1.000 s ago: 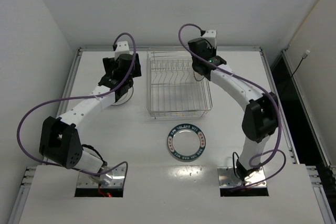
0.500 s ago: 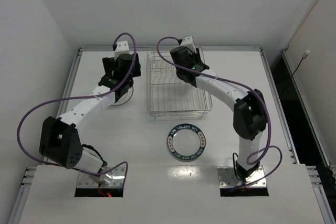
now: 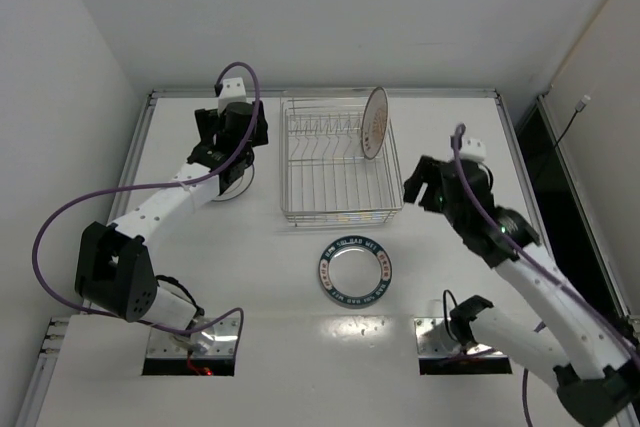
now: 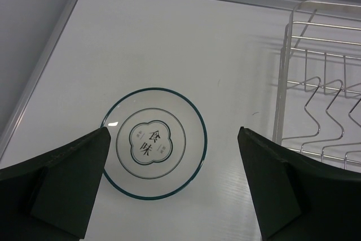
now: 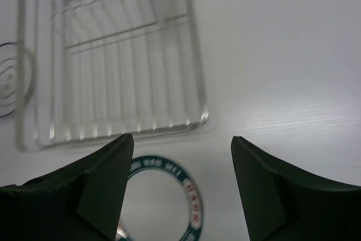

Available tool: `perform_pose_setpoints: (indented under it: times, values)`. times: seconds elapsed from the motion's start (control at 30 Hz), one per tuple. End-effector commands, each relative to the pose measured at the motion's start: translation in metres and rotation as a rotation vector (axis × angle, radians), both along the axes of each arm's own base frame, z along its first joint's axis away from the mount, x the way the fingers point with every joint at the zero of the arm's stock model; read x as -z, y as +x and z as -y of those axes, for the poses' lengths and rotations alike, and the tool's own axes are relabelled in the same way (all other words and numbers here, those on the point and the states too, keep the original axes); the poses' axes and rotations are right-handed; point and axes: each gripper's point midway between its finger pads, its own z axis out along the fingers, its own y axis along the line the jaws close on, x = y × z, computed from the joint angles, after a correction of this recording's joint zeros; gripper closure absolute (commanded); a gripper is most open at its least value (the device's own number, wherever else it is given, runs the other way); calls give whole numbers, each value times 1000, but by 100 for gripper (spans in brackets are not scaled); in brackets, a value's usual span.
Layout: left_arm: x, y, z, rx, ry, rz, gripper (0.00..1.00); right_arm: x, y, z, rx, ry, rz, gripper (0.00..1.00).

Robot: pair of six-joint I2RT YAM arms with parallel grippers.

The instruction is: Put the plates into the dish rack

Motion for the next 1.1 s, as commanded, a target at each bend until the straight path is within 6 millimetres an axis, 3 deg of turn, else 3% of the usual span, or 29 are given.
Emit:
perform_pose_setpoints:
  times: [0.0, 0.07, 0.1, 0.13, 0.17, 0.27, 0.5, 0.57, 0.7, 0.83, 0.87, 0.97, 1.0, 1.07]
  values:
    - [-7, 3, 3, -7, -7, 34, 5, 100, -80, -47, -140, 380, -381, 33]
    - [-7, 3, 3, -7, -7, 34, 5, 117, -94, -58, -169, 516, -412, 33]
    - [-3, 4, 5, 3, -8, 24, 5, 144, -110, -57, -137, 584, -499, 33]
    - [-3, 4, 5, 3, -8, 24, 5, 147, -110, -57, -140, 624, -486, 33]
    - [-3, 4, 5, 3, -8, 24, 5, 172, -119, -51, -95, 650, -538, 33]
    - [-2, 5, 6, 11, -11, 22, 5, 189, -129, -53, -70, 733, -640, 33]
    - [-2, 5, 6, 11, -11, 22, 5, 215, -133, -60, -81, 699, -792, 33]
    - [-2, 5, 6, 11, -11, 22, 5, 221, -134, -63, -87, 697, -821, 37]
    - [-3, 4, 5, 2, -7, 24, 5, 232, -133, -66, -79, 707, -848, 54]
    - [-3, 4, 5, 2, -7, 24, 5, 239, -130, -65, -56, 716, -840, 80]
    - [-3, 4, 5, 2, -7, 24, 5, 244, -133, -65, -44, 711, -863, 97]
    - [-3, 4, 5, 2, -7, 24, 5, 237, -122, -64, -63, 683, -824, 100]
    - [-3, 4, 5, 2, -7, 24, 5, 236, -127, -63, -61, 662, -829, 100]
    - [-3, 4, 3, -8, -3, 26, 5, 223, -117, -59, -47, 619, -765, 100]
